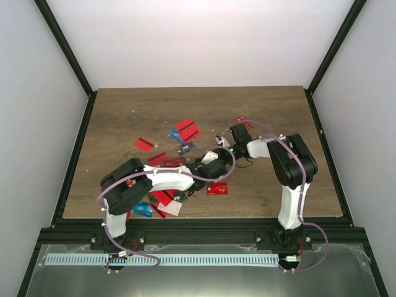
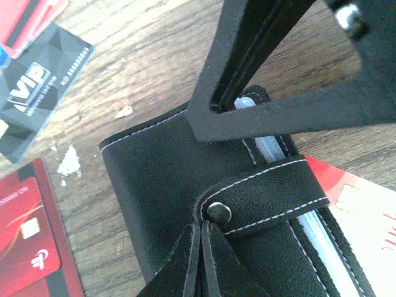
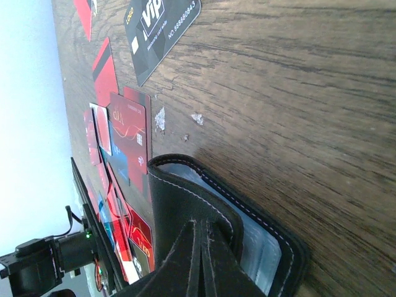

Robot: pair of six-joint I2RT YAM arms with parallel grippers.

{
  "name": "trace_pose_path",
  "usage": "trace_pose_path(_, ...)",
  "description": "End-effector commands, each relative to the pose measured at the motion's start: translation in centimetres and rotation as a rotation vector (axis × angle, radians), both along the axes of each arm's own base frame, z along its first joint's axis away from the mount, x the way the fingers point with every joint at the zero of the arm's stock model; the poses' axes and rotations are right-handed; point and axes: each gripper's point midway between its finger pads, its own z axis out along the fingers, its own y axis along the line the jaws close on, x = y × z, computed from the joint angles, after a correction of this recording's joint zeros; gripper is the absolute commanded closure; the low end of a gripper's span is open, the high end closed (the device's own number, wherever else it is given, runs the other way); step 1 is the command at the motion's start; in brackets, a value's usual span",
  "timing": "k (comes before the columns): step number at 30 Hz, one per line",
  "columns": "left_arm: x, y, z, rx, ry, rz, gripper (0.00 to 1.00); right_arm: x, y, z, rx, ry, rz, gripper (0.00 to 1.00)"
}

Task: Put the credit cards into the card holder

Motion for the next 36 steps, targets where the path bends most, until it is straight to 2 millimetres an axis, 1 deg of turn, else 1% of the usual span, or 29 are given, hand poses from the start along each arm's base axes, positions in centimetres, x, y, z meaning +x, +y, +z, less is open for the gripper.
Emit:
trace_pose_path(1, -14.9, 6.2, -7.9, 0.124, 0.784, -0.109, 0.96, 1.9, -0.5, 0.6, -0.07, -0.087, -0.053, 0.99)
trace_pose_path(3, -14.0, 4.8, -6.9, 0.049, 0.786, -0.124, 0.96, 2.2, -0.4, 2.2, -0.052, -0.12, -0.053, 0.99)
trace_pose_path(5, -13.3, 4.1, -6.5, 0.01, 0.793, -0.135, 0.96, 2.3, -0.3, 3.8, -0.036, -0.148, -0.053, 0.99)
trace_pose_path(8, -12.9, 3.4, -5.9, -0.05, 0.819, -0.155, 0.96, 2.2, -0.8, 5.6, -0.035, -0.183, -0.074, 0.99)
trace_pose_path(10, -12.6, 3.3, -5.6, -0.072, 0.829, -0.158, 0.96, 2.0, -1.2, 6.2, -0.041, -0.196, -0.088, 0.99)
trace_pose_path(14, -11.7, 4.0, -5.3, -0.084, 0.835, -0.157, 0.96, 0.5, -2.1, 7.0, -0.045, -0.205, -0.109, 0.99)
trace_pose_path(19, -10.9, 4.2, -4.6, -0.093, 0.836, -0.176, 0.96, -2.2, -2.8, 7.9, -0.019, -0.198, -0.118, 0.98)
trace_pose_path(23, -10.8, 3.8, -4.2, -0.095, 0.842, -0.195, 0.96, -4.2, -2.6, 7.9, -0.003, -0.175, -0.095, 0.98)
trace_pose_path(26, -10.6, 3.7, -4.1, -0.091, 0.84, -0.201, 0.96, -5.0, -2.2, 7.6, 0.002, -0.156, -0.078, 0.98)
trace_pose_path(31, -10.5, 3.8, -3.9, -0.089, 0.836, -0.201, 0.96, -7.2, -1.7, 6.7, 0.003, -0.115, -0.054, 0.99)
trace_pose_path(33, -10.5, 3.8, -3.9, -0.087, 0.835, -0.201, 0.96, -8.3, -1.9, 5.8, -0.009, -0.091, -0.054, 0.99)
trace_pose_path(36, -10.4, 3.8, -3.8, -0.089, 0.828, -0.199, 0.96, -9.4, -2.0, 5.4, -0.003, -0.077, -0.056, 0.99)
